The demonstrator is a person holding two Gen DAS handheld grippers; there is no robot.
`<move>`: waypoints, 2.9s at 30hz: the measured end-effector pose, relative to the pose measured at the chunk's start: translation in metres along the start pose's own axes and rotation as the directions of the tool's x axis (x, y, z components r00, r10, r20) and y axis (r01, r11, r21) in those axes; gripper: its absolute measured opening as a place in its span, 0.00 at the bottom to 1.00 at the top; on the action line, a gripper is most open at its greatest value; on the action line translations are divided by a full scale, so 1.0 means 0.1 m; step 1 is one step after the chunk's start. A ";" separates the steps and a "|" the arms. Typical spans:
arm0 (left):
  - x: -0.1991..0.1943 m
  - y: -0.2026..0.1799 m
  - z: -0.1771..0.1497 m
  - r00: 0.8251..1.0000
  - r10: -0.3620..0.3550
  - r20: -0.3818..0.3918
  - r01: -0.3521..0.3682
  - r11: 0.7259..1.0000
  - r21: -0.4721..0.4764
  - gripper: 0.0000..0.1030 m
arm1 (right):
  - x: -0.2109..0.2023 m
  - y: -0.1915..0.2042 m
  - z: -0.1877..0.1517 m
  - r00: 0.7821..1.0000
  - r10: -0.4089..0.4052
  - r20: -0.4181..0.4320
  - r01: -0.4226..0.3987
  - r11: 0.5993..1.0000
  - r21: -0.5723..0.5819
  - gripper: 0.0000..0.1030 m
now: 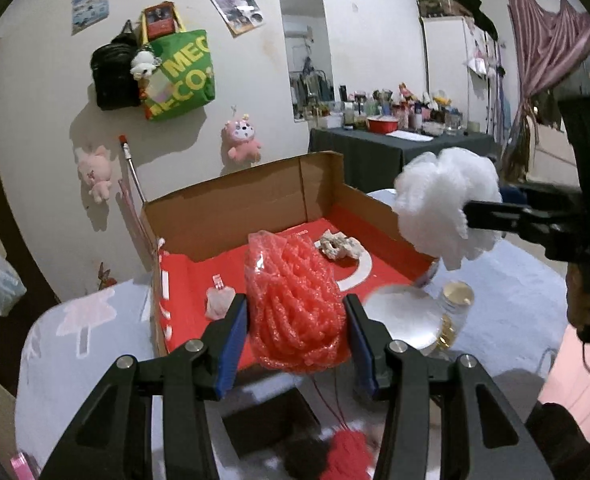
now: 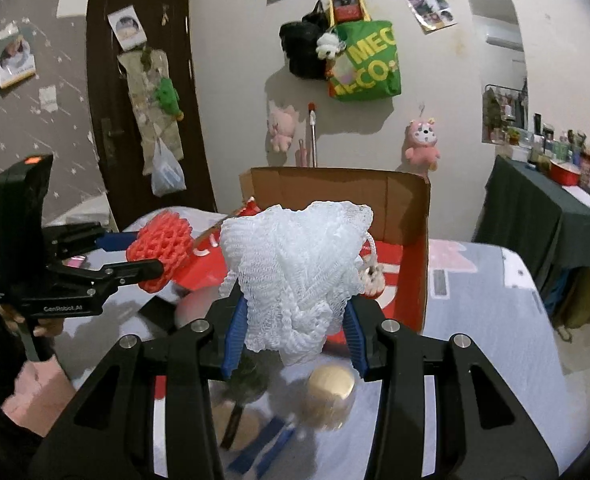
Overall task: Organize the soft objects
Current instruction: 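Carry the red mesh puff and white bath puff with both tools into the box, then open both tools to release the puffs inside the box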
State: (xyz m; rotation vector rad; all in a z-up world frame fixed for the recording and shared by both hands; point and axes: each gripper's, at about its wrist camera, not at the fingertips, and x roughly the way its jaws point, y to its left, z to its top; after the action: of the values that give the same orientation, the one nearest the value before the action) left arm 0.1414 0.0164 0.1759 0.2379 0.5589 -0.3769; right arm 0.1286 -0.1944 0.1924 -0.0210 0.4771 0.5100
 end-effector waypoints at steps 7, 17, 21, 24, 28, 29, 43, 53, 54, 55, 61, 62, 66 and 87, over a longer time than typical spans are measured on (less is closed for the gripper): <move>0.48 0.12 0.36 0.996 -0.029 -0.081 0.030 0.999 0.022 0.48 | 0.60 -0.18 0.45 0.993 -0.030 -0.113 0.026 0.999 -0.031 0.39; 1.39 0.46 0.69 0.983 -0.003 -0.182 -0.003 1.000 -0.031 0.48 | 1.70 -0.60 0.77 0.960 -0.074 -0.271 0.085 0.996 0.027 0.39; 1.73 0.64 0.74 0.973 -0.020 -0.231 0.001 0.996 -0.084 0.49 | 2.10 -0.75 0.82 0.942 -0.081 -0.327 0.106 0.992 0.061 0.39; 1.95 0.70 0.73 0.960 -0.022 -0.278 -0.003 0.996 -0.089 0.49 | 2.35 -0.81 0.82 0.924 -0.091 -0.373 0.123 0.990 0.063 0.39; 2.16 0.76 0.73 0.954 -0.004 -0.300 -0.019 0.997 -0.073 0.49 | 2.60 -0.85 0.80 0.902 -0.099 -0.420 0.138 0.988 0.063 0.39; 2.21 0.77 0.71 0.950 0.003 -0.311 -0.028 0.997 -0.074 0.50 | 2.64 -0.86 0.79 0.897 -0.095 -0.432 0.138 0.988 0.069 0.39; 2.60 0.77 0.47 0.917 0.057 -0.395 -0.083 0.995 -0.049 0.53 | 3.05 -0.88 0.60 0.842 -0.138 -0.522 0.170 0.985 0.013 0.43; 2.58 0.81 0.46 0.920 0.059 -0.388 -0.085 0.995 -0.051 0.55 | 3.09 -0.90 0.58 0.842 -0.138 -0.521 0.176 0.984 0.025 0.50; 2.59 0.81 0.46 0.920 0.058 -0.387 -0.085 0.995 -0.052 0.55 | 3.09 -0.88 0.58 0.842 -0.138 -0.522 0.177 0.984 0.025 0.50; 2.58 0.81 0.47 0.922 0.056 -0.384 -0.084 0.995 -0.054 0.56 | 3.09 -0.87 0.58 0.843 -0.139 -0.520 0.177 0.984 0.023 0.50; 2.49 0.84 0.47 0.932 0.047 -0.359 -0.086 0.992 -0.094 0.61 | 3.09 -0.88 0.58 0.846 -0.135 -0.516 0.176 0.984 0.029 0.55; 2.47 0.85 0.48 0.934 0.045 -0.355 -0.086 0.991 -0.101 0.64 | 3.08 -0.87 0.58 0.847 -0.138 -0.514 0.176 0.984 0.025 0.56; 2.39 0.87 0.55 0.946 0.035 -0.322 -0.080 0.989 -0.127 0.72 | 3.05 -0.85 0.61 0.854 -0.145 -0.499 0.179 0.984 0.020 0.61; 1.62 0.83 0.89 0.991 0.064 -0.118 -0.086 0.978 -0.188 0.90 | 2.48 -0.64 0.96 0.908 -0.191 -0.372 0.200 0.980 -0.015 0.74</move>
State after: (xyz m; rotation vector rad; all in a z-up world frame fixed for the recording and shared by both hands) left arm 0.3439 0.0173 0.1683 0.0929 0.6896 -0.2351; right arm 0.3902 -0.1226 0.1614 -0.1446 0.8447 0.3007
